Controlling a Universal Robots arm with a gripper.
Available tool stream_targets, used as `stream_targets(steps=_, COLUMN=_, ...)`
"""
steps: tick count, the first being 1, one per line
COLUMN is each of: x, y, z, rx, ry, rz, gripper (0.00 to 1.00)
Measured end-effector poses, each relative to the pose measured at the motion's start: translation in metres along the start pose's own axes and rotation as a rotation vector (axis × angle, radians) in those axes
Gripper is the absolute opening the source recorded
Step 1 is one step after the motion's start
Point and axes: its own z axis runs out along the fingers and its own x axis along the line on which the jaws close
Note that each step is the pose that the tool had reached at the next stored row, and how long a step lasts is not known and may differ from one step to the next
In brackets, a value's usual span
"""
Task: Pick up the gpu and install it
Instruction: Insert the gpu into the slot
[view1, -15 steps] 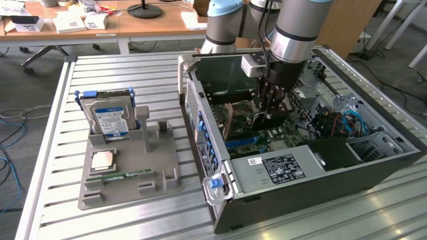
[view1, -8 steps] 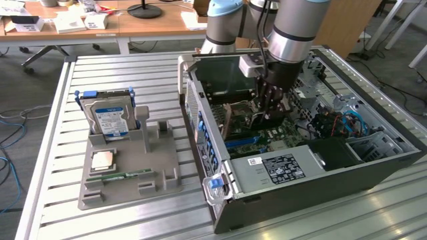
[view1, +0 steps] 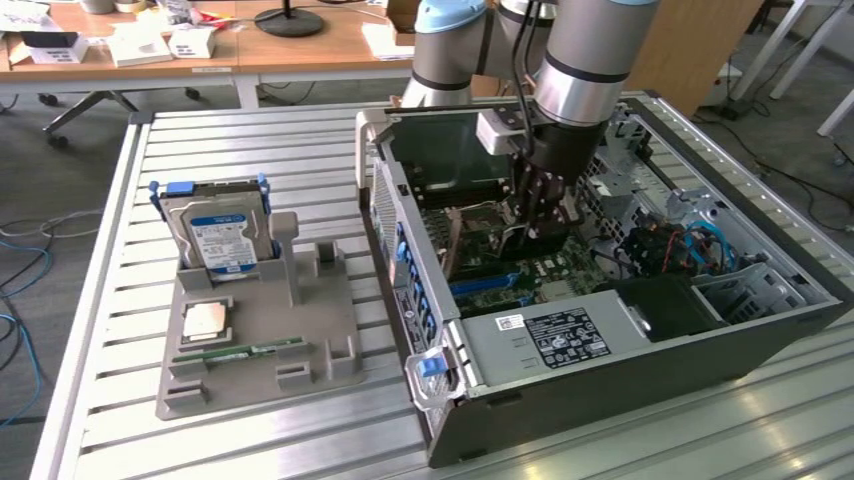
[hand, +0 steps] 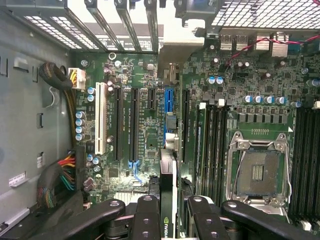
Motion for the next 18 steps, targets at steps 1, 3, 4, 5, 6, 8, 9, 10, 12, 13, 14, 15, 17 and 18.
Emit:
stream_targets(steps=1, x=0.0, y=0.0003, z=0.0, rx=0.0, ry=0.0, rz=0.0, gripper=0.26)
stream_targets(steps=3, x=0.0, y=0.0014, z=0.0, rx=0.0, ry=0.0, rz=0.0, gripper=0.26)
stream_targets(steps=4, x=0.0, y=0.002, z=0.0, rx=0.0, ry=0.0, rz=0.0, gripper=0.26)
stream_targets(steps=5, x=0.0, y=0.0025, z=0.0, rx=0.0, ry=0.0, rz=0.0, gripper=0.26)
stream_targets(steps=6, x=0.0, y=0.003, z=0.0, rx=0.0, ry=0.0001, rz=0.0, gripper=0.26)
stream_targets(steps=8, x=0.0, y=0.004, z=0.0, rx=0.0, ry=0.0, rz=0.0, gripper=0.26)
stream_targets(steps=9, x=0.0, y=0.0044, z=0.0, rx=0.0, ry=0.0, rz=0.0, gripper=0.26)
stream_targets(steps=10, x=0.0, y=0.0047, z=0.0, rx=0.0, ry=0.0001, rz=0.0, gripper=0.26)
stream_targets(steps=12, x=0.0, y=0.0049, z=0.0, rx=0.0, ry=0.0001, rz=0.0, gripper=0.26)
stream_targets(steps=13, x=0.0, y=0.0051, z=0.0, rx=0.0, ry=0.0, rz=0.0, gripper=0.26)
stream_targets(steps=14, x=0.0, y=0.0052, z=0.0003, rx=0.0, ry=0.0, rz=0.0, gripper=0.26)
stream_targets(steps=15, x=0.0, y=0.0053, z=0.0008, rx=0.0001, ry=-0.0001, rz=0.0, gripper=0.26)
stream_targets(steps=17, x=-0.0001, y=0.0053, z=0.0025, rx=0.0, ry=0.0, rz=0.0, gripper=0.26)
stream_targets(steps=18, x=-0.0001, y=0.0053, z=0.0031, rx=0.0, ry=0.0, rz=0.0, gripper=0.26)
